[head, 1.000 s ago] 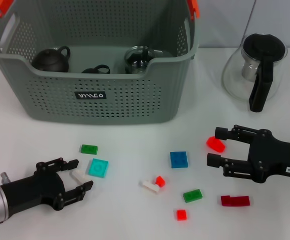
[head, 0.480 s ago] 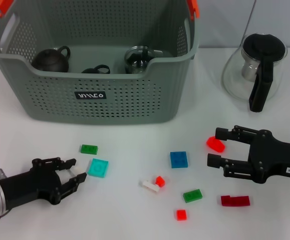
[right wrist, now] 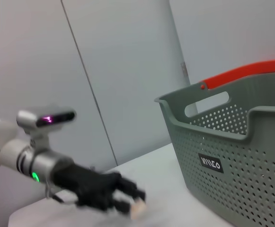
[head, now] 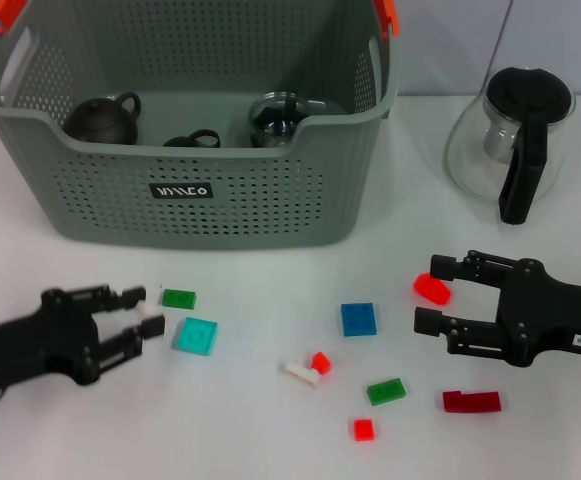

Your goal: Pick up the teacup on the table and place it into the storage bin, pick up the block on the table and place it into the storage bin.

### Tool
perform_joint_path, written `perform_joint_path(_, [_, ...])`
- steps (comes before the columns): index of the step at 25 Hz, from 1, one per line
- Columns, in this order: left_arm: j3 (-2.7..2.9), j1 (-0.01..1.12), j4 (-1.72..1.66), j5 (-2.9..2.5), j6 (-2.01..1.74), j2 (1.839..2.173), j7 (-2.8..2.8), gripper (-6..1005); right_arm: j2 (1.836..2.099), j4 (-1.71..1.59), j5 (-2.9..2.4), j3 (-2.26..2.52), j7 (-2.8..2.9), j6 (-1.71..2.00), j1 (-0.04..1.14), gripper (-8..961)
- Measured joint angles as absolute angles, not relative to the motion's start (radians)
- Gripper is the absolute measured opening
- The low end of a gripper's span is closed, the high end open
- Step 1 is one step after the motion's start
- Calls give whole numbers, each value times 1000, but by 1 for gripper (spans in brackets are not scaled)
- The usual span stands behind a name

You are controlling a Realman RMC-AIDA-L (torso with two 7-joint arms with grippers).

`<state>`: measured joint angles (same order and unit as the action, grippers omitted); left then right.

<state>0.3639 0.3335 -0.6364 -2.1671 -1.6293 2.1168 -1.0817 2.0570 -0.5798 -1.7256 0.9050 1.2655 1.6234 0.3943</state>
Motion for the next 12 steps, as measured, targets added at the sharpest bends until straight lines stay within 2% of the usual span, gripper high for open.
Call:
perform_joint_path(6, [247,455,-639,-2132,-1932,2065,-1375,444,2057,-580,-1726,906,1266,1623,394,820])
perform_joint_path(12, [248,618,-644,-2055,-1963,2024,-1694,465,2059,-580,-1726,910,1266,1619,394,820])
